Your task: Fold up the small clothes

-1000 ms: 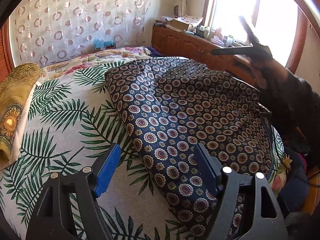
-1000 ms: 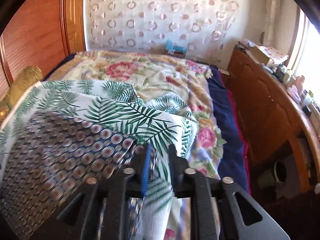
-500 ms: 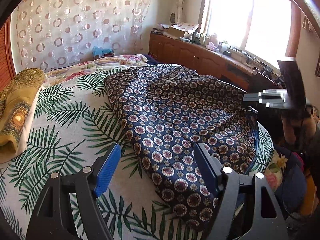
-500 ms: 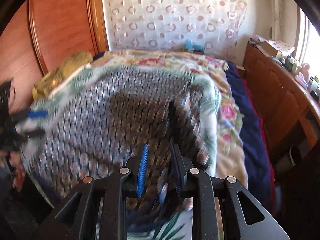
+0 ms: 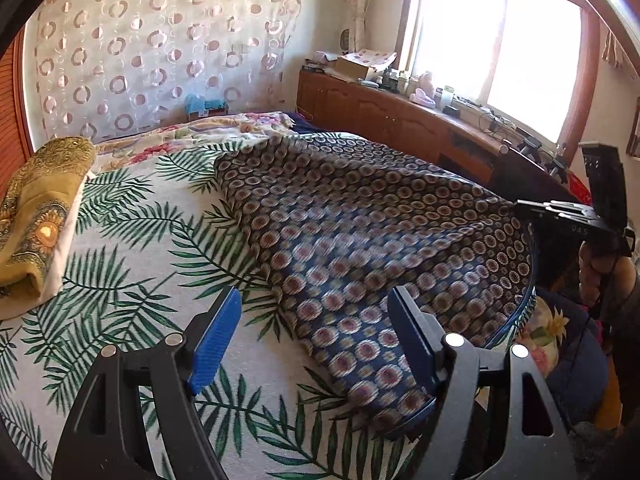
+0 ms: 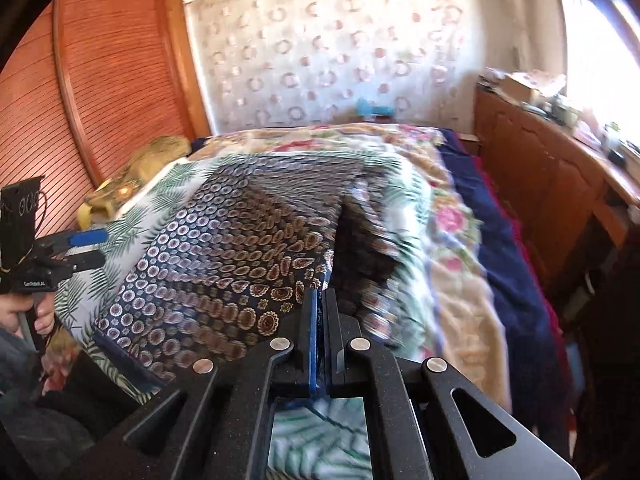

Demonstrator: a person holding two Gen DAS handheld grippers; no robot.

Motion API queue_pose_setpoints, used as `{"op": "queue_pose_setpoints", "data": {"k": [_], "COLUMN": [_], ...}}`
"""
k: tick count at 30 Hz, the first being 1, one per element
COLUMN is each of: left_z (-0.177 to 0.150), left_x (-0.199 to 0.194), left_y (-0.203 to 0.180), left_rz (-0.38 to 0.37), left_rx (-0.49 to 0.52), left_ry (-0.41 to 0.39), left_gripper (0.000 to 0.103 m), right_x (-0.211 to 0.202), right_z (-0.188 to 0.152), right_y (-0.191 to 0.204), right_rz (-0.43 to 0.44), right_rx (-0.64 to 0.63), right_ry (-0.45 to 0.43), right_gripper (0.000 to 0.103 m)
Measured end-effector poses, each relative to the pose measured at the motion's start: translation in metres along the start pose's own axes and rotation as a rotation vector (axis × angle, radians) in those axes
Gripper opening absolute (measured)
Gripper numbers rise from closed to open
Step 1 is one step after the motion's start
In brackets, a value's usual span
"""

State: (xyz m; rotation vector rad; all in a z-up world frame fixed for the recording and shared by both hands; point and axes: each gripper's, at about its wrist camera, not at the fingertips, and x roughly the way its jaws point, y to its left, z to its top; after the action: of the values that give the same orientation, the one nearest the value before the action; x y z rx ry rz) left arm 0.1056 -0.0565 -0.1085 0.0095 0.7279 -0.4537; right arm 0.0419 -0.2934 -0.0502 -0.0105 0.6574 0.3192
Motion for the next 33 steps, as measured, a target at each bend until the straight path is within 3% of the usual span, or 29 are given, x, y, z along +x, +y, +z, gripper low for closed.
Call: {"op": "queue_pose_setpoints", "data": {"k": [6,9,11,13,17,22,23,24,25,30,33], "left_z": [-0.004,-0.007,-0.008,-0.010,-0.010,-0.013,-0.014,-0.014,-0.014,-0.014,-0.013], "left_x": [0.015,0.019,0.020,0.020,0.016,0.013,0.013,0.014,0.014,0.015,0.014], "left_y": [-0.003,-0.003,-0.002,-0.001,-0.001,0.002,0.003,0.003,0.003,0.001,-0.001], "left_rz": [-0.005,0.005,0.010,0.013,0.013,0.011,0.008,0.006,0.005,0.000,0.000], "left_rx": [0.000,-0.003,-0.009,-0.016,-0.020,-0.020,-0.024,-0.027,-0.029,-0.029,-0.026], "left_ry": [0.037,0.049,0.054,0.054,0.043,0.038,0.039,0.040,0.041,0.041,0.037], "left_gripper": [0.076,0.076,0.076,0.076,0.076,0.076,0.076,0.076,0.076,0.076,0.076], "right_x": [0.011,0.012,0.015,0.027,0.067,0.095,0.095,0.101,0.095,0.049,0.019], "right_z": [-0.014,0.002,0.019,0.035,0.051,0.047,0.044,0.050,0.052,0.060,0.062], "right_y": [-0.019,-0.013,-0.011,-0.009,-0.004,-0.010,-0.015,-0.015,-0.014,0.005,0.002], "right_rz": [-0.056,-0.049,-0.043,-0.044,-0.077,-0.090,-0.077,-0.049,-0.012,0.096,0.168], "right_rx": [0.057,0.045,0.038,0.031,-0.020,-0.013,0.005,0.021,0.030,-0.027,0.069], "right_ry": [0.063,0.015,-0.024,-0.029,0.027,0.114,0.118,0.113,0.105,-0.005,-0.059], "right_gripper": [0.002,0.018,0.036,0.041,0.041,0.041,0.039,0.029,0.001,0.001,0.001]}}
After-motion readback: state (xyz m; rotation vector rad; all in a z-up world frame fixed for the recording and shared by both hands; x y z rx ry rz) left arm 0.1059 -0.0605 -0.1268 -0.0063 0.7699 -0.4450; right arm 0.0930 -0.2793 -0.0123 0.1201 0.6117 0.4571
